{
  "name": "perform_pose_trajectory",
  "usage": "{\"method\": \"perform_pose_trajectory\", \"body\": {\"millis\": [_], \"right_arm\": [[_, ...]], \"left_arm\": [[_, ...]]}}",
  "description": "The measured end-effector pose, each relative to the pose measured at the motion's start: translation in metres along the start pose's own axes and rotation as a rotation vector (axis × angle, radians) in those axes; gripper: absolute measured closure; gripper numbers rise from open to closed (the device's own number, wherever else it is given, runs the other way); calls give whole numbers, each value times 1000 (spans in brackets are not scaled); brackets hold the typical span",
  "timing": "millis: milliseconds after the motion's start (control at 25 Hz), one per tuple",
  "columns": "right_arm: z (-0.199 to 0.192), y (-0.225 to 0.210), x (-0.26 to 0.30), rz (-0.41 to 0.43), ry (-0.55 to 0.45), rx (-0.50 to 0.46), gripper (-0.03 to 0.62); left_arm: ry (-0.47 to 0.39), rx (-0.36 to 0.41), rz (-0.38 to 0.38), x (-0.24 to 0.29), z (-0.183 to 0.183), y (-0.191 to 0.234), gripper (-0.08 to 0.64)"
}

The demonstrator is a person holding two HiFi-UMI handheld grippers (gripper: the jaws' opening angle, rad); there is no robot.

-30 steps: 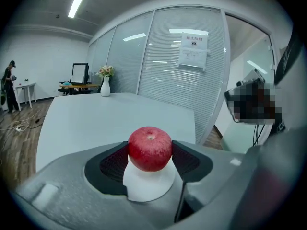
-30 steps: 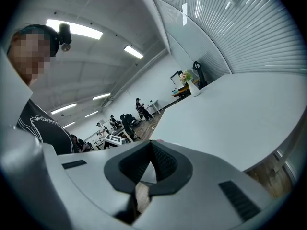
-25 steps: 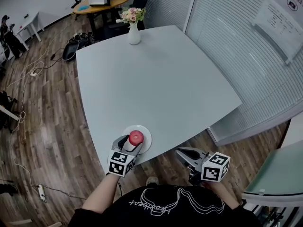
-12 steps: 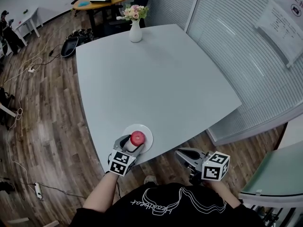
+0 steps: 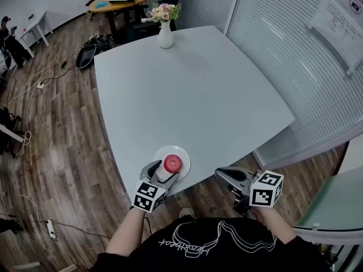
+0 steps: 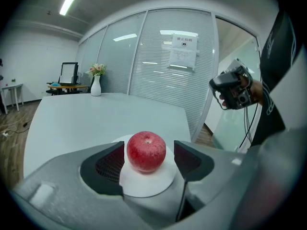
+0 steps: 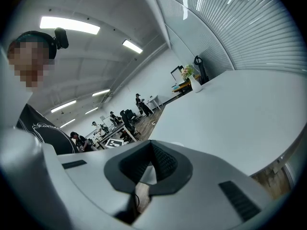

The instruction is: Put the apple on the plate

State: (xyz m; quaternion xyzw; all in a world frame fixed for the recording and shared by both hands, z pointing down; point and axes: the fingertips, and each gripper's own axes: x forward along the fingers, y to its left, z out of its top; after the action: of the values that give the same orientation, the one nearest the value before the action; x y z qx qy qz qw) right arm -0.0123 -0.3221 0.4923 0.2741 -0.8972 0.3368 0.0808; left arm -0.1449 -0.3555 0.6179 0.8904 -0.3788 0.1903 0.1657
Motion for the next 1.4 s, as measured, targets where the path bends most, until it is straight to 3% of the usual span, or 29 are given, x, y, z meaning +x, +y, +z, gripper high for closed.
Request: {"method": "perform_pose_trajectory", "body": {"millis": [160, 320, 440, 600, 760, 840, 1080, 1400], "right_arm": [[4, 9, -2, 22, 10, -52, 583], [12, 17, 0, 51, -30, -58, 583], [20, 23, 3, 88, -72, -38, 583], [27, 31, 0, 128, -112, -31, 583], [33, 46, -4, 167, -125, -73, 583], [35, 52, -7, 182, -126, -96, 583], [33, 62, -12, 182, -119, -146, 583], [23, 57, -11, 145, -90, -185, 584]], "left_arm": [[-115, -162, 6, -27, 33, -4, 249], [-219, -313, -84, -65, 73, -16, 250], [-293, -287, -158, -91, 109, -35, 273], [-312, -234, -261, -105, 133, -68, 375], [-336, -275, -346, -103, 141, -85, 473], [-327, -268, -355, -100, 143, -92, 510], [-244, -146, -332, -91, 136, -110, 546], [-202, -124, -314, -83, 139, -113, 546]]}}
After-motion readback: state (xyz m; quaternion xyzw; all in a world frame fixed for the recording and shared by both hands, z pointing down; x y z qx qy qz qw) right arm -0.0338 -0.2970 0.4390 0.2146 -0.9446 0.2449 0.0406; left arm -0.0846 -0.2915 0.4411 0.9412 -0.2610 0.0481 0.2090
